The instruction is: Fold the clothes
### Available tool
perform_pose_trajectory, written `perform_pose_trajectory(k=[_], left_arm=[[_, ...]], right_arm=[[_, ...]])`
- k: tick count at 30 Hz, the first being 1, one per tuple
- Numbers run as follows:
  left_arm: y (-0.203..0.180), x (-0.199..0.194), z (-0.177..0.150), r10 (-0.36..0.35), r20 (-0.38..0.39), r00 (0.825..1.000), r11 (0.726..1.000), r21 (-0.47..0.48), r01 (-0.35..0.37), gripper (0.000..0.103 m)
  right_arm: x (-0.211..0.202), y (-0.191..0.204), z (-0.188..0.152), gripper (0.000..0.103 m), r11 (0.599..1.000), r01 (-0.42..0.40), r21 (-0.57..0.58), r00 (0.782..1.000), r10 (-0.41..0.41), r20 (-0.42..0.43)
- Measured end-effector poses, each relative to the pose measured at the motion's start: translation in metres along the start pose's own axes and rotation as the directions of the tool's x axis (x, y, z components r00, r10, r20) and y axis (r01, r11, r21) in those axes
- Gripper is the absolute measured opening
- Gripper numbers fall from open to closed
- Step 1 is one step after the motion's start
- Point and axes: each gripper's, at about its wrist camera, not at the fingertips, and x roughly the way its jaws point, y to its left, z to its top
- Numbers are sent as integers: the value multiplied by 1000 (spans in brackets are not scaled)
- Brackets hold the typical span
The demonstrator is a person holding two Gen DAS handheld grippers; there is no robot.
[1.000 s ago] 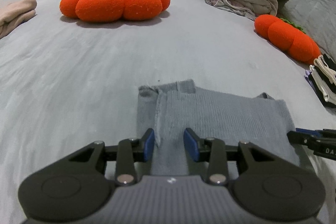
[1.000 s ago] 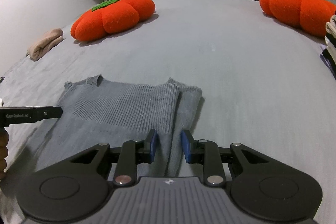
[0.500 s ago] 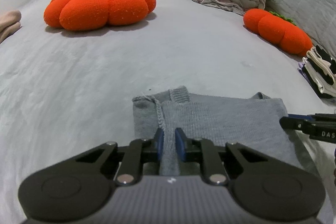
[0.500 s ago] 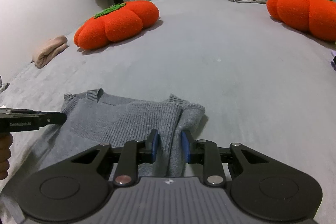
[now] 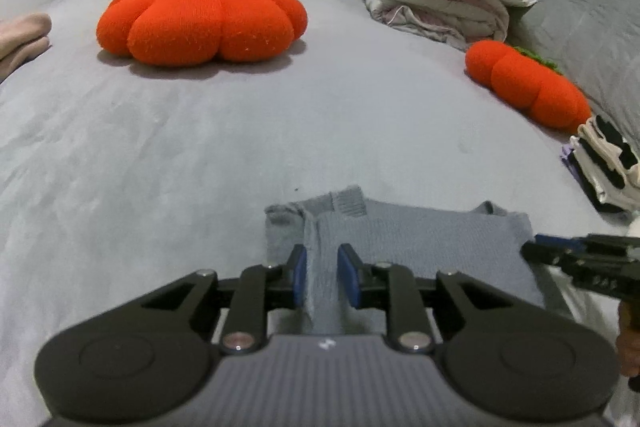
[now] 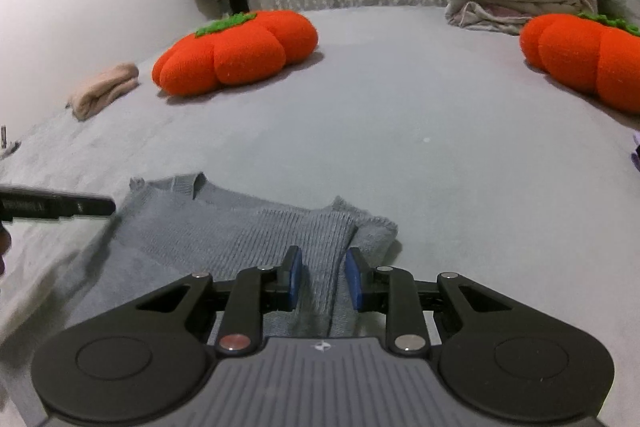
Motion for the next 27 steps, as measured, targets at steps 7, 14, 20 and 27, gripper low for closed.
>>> perform_pose_trajectory(k=[7,14,20,27], left_arm=[[-14,21,-6,13,-36,999,998,65,-11,19],[-16,22,-8,19,-46,999,998,61,-16,10],[-19,16,-6,34,-5,999,997,69,-34,9],[-19,16,-7,34,-3,999,997,76,-33,9]], right_arm=[[8,-2,1,22,1000,-11,2,1000,11,-10],[5,6,-2,12,999,3,-51,1000,-3,2],[2,13,-1,11,996,37,-81,999,-36,13],[2,11,1,15,997,41,-70,999,-40,12]])
